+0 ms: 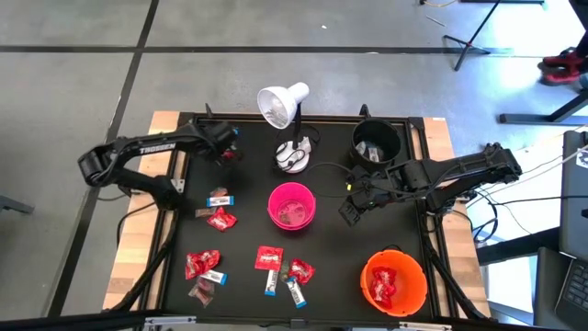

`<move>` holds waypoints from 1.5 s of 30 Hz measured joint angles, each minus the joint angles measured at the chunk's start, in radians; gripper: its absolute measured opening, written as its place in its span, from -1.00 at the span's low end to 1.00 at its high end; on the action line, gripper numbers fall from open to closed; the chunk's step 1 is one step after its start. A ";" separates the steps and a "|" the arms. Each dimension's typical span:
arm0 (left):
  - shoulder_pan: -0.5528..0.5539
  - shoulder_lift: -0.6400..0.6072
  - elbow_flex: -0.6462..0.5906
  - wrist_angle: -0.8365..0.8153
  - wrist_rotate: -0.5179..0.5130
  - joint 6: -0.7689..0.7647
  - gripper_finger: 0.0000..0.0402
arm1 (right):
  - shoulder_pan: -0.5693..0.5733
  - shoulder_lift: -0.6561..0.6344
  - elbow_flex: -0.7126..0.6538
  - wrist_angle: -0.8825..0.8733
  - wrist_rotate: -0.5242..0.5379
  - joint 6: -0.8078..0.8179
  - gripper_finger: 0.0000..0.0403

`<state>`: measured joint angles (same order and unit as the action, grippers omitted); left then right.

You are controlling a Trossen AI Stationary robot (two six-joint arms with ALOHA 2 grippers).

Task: Sort candy
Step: Put the red candy into the orange bucket

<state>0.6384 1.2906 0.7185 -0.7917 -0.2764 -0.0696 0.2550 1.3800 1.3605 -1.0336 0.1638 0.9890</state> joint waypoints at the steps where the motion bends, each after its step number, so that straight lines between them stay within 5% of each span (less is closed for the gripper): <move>1: 0.000 0.011 0.000 0.009 0.000 -0.001 0.18 | 0.000 0.000 0.000 0.000 0.000 0.000 -0.64; 17: 0.000 0.138 0.000 0.049 0.002 -0.029 0.13 | 0.000 0.000 0.000 0.001 0.000 0.000 -0.64; 33: 0.000 0.155 0.000 0.047 0.033 -0.054 -0.93 | 0.000 0.000 0.000 0.001 0.000 0.000 -0.64; 45: -0.029 0.038 0.001 0.021 0.065 -0.060 -0.98 | 0.000 0.000 0.000 0.001 0.000 0.000 -0.64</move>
<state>0.6090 1.3282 0.7191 -0.7705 -0.2111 -0.1291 0.2550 1.3800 1.3605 -1.0328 0.1642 0.9893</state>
